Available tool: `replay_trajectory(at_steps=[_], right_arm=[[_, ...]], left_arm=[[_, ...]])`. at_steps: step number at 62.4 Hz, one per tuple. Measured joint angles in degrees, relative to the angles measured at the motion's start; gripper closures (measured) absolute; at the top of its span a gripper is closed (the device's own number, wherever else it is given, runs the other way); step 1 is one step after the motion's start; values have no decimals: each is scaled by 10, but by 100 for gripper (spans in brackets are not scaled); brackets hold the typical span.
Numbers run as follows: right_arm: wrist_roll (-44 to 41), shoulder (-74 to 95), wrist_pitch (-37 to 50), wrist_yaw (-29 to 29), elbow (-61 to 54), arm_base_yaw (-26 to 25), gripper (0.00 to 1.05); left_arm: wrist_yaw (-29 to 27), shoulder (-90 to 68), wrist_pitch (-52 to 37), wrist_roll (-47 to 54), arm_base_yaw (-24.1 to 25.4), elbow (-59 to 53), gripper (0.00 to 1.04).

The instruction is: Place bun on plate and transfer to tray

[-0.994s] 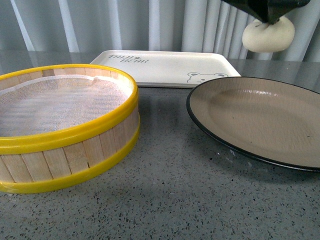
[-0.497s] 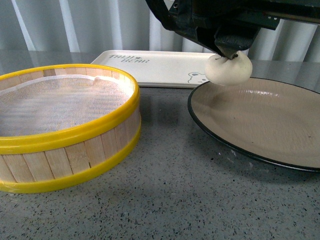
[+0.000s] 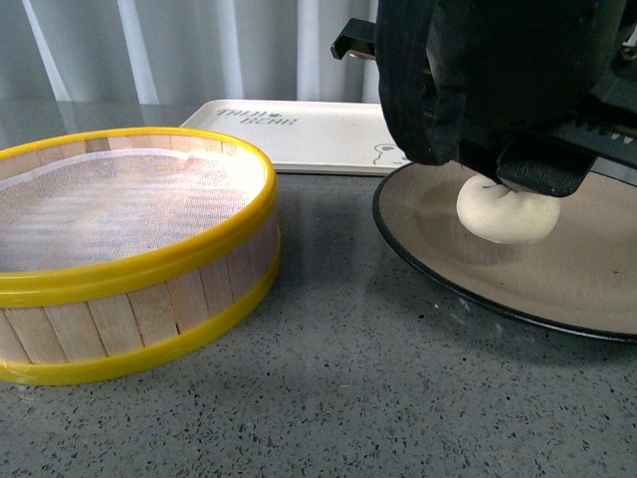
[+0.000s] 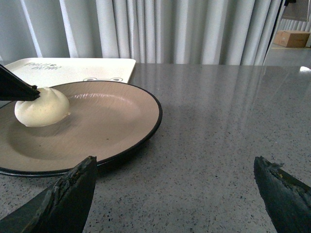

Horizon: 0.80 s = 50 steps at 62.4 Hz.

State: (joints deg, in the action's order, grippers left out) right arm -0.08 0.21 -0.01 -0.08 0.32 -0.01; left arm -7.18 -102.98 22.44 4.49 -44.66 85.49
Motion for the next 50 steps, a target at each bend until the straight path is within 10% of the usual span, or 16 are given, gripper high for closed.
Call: replay_trajectory(at_steps=[38, 50], right_arm=[[0, 0, 0, 0, 0, 0, 9], [0, 0, 0, 0, 0, 0, 9]], left_arm=[[-36, -26, -7, 19, -7, 0, 100], [-35, -27, -3, 19, -4, 3, 73]])
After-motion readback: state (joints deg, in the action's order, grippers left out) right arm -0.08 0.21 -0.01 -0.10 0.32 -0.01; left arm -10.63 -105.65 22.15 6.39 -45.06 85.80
